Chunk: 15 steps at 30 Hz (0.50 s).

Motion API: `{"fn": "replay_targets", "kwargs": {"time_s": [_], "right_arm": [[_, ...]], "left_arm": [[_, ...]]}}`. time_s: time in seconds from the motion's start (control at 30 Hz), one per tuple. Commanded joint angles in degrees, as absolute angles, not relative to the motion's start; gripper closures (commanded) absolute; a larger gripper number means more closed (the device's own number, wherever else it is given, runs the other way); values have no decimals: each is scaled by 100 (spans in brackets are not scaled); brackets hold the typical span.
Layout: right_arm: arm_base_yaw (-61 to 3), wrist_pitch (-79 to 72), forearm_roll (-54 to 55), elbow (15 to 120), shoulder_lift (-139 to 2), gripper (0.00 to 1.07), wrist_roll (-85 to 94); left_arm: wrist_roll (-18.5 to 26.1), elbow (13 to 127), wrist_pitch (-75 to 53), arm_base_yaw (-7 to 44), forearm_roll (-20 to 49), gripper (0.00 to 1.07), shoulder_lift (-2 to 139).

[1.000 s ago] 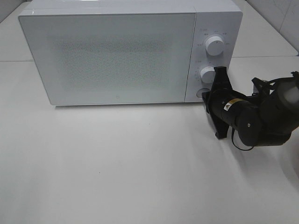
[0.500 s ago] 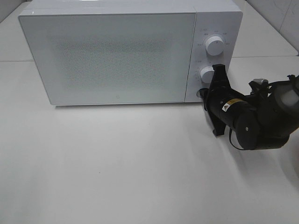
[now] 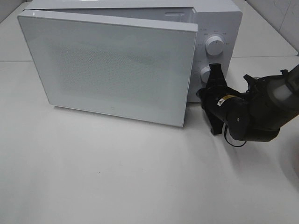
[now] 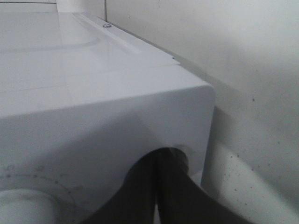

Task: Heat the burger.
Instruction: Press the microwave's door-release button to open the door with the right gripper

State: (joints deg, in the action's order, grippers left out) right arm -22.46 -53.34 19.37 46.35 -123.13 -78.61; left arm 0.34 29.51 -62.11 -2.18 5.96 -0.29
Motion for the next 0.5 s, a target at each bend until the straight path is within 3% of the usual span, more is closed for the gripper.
{"fn": "replay_targets", "kwargs": {"time_s": [0.03, 0.5], "right_arm": [[-2045, -7981, 2154, 5185, -12170, 107, -7643], [-2252, -7322, 2057, 4418, -11952, 107, -7735]], "left_arm": [[29, 2945, -6108, -212, 613, 9, -103], [29, 2945, -6108, -212, 613, 9, -103]]}}
